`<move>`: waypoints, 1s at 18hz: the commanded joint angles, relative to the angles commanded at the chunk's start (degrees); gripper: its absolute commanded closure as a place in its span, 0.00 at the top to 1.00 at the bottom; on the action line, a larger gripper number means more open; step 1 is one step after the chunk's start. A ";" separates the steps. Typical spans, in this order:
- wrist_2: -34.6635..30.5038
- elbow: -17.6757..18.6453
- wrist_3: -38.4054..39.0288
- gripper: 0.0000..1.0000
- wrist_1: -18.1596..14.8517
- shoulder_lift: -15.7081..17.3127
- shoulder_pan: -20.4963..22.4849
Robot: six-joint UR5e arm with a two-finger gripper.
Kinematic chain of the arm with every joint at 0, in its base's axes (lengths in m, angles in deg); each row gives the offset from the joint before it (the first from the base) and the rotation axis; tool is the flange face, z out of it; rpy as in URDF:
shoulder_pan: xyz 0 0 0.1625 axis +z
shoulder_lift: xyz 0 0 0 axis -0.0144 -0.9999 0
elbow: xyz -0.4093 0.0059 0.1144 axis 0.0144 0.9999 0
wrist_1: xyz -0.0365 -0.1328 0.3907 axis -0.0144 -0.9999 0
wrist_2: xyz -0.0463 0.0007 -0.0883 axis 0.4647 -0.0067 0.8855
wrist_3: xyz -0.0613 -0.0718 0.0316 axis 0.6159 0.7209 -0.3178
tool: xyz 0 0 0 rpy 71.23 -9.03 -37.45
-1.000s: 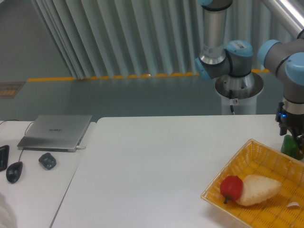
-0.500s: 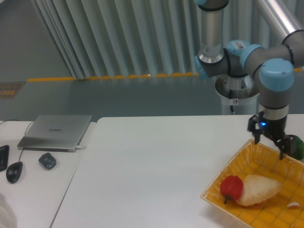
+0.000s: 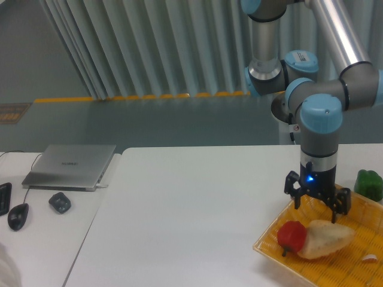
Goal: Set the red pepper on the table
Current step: 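Move the open gripper over the red pepper and lower it, then lower the gripper around the red pepper and close on it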
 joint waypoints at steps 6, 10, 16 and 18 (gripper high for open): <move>-0.08 -0.18 4.48 1.00 0.09 -1.67 -2.38; -0.08 -0.35 4.75 1.00 0.18 -2.11 -2.47; -0.08 -0.88 5.53 1.00 0.79 -2.55 -2.47; -0.08 -1.05 6.15 1.00 1.32 -3.08 -2.99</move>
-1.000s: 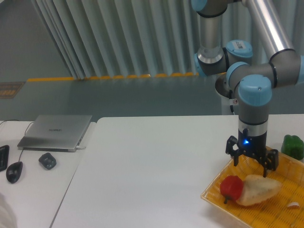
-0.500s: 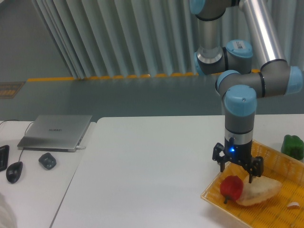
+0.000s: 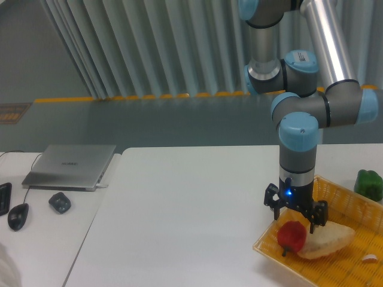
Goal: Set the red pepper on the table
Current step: 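Lower the gripper around the red pepper and close on it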
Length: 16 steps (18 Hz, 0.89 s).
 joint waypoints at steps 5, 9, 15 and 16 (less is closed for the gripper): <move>0.00 0.00 0.00 1.00 0.44 -0.53 -0.36; 0.00 0.00 0.09 1.00 0.71 -0.44 -0.36; 0.52 0.00 -0.26 1.00 0.62 1.05 0.35; 0.53 0.00 -0.26 1.00 0.62 0.96 0.26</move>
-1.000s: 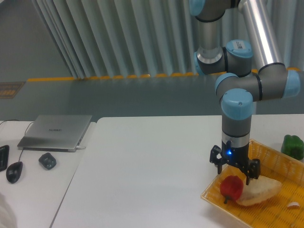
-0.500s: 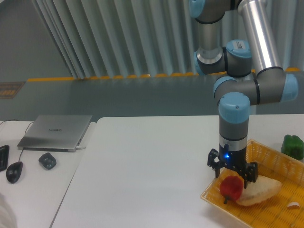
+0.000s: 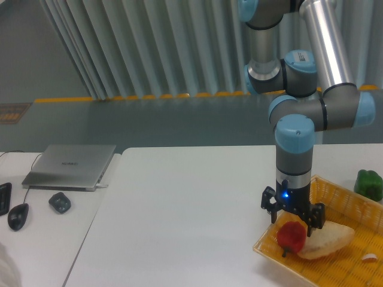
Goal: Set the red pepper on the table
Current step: 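Lower the gripper around the red pepper and close on it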
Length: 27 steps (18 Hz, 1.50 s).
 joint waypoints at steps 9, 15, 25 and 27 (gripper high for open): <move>0.00 -0.18 0.09 1.00 0.18 -0.44 0.09; 0.00 -0.35 0.00 1.00 0.26 -0.88 0.44; -0.18 -0.62 0.09 1.00 1.49 -2.20 0.53; -0.18 -0.62 0.09 1.00 1.49 -2.63 0.53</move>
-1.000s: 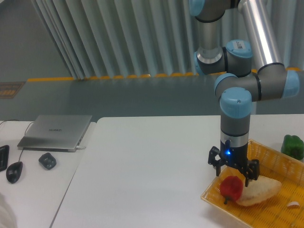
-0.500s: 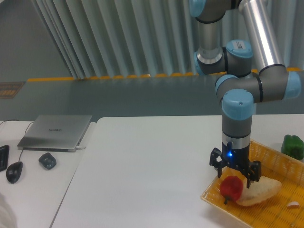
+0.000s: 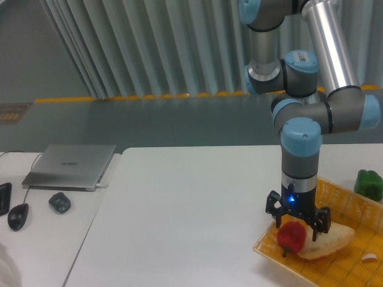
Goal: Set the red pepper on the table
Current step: 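Lower the gripper around the red pepper and close on it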
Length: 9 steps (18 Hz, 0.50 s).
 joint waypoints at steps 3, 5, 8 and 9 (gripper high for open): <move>-0.09 0.00 0.00 1.00 0.70 -0.62 -0.09; -0.09 0.00 -0.44 1.00 0.79 -1.06 -0.09; -0.09 -0.09 -0.53 0.95 0.79 -1.67 -0.09; -0.09 -0.09 -0.70 0.82 0.79 -1.59 -0.09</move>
